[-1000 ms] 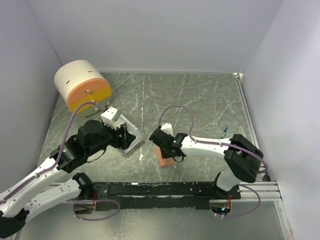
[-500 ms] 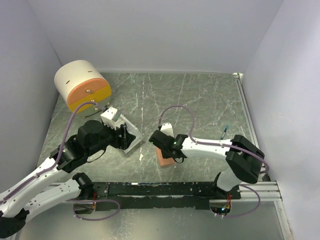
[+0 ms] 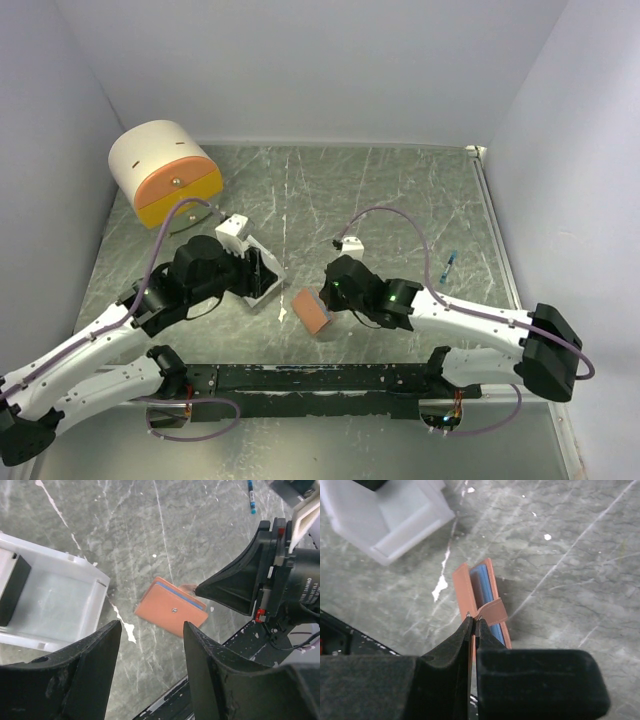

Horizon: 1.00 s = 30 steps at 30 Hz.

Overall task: Put the credit cards into the card holder
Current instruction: Open the card holder at the center of the board.

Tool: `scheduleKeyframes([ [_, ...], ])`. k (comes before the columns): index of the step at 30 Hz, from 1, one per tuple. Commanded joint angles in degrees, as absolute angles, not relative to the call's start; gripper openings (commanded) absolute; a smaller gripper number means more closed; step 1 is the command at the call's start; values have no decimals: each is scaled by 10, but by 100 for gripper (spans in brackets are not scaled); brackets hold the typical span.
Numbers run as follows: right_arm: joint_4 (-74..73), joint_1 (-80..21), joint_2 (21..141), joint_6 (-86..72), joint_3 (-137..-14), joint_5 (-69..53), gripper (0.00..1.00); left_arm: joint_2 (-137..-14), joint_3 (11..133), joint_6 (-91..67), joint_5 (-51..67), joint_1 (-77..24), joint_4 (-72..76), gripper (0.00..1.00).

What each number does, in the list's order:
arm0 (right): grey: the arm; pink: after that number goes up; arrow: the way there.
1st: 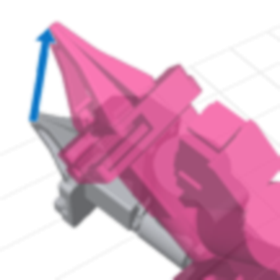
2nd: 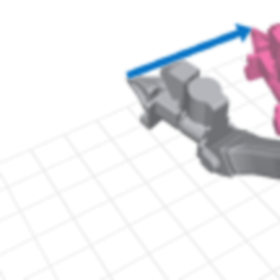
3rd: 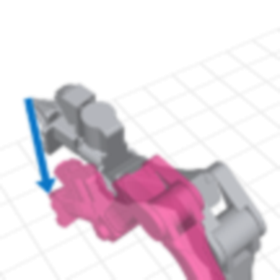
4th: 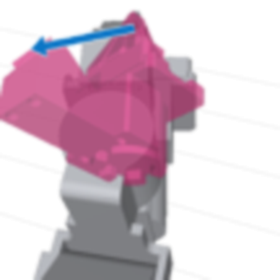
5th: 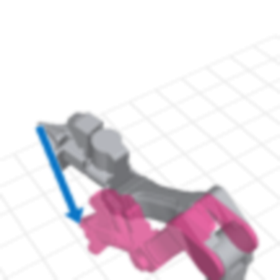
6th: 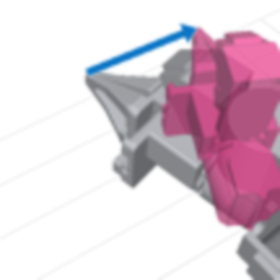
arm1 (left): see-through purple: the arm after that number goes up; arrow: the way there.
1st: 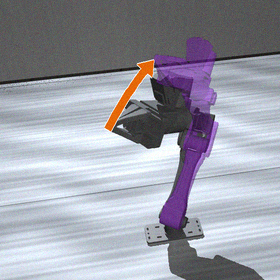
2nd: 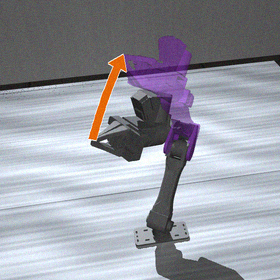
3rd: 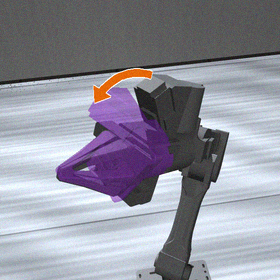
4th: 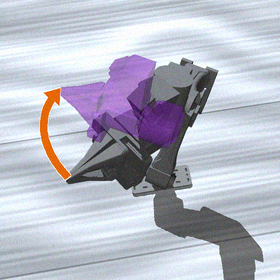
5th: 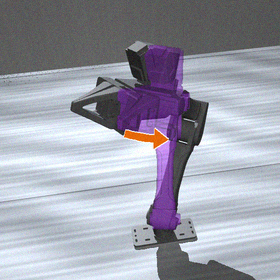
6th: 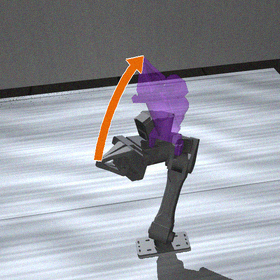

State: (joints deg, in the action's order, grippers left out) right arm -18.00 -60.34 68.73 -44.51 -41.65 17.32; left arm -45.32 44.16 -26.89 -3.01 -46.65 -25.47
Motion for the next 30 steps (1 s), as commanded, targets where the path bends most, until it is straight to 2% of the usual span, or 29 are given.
scheduleKeyframes([
  [1,-142,-603,653,-468,-400,151,0,-468,421,-306,25,-463,-211,63],
  [12,-157,-603,570,-506,-389,149,0,-511,388,-354,75,-463,-167,61],
  [24,-299,-598,582,-535,-390,289,0,-529,358,-371,106,-464,-135,56],
  [30,-347,-589,597,-587,-371,304,0,-547,355,-374,99,-465,-129,51],
])
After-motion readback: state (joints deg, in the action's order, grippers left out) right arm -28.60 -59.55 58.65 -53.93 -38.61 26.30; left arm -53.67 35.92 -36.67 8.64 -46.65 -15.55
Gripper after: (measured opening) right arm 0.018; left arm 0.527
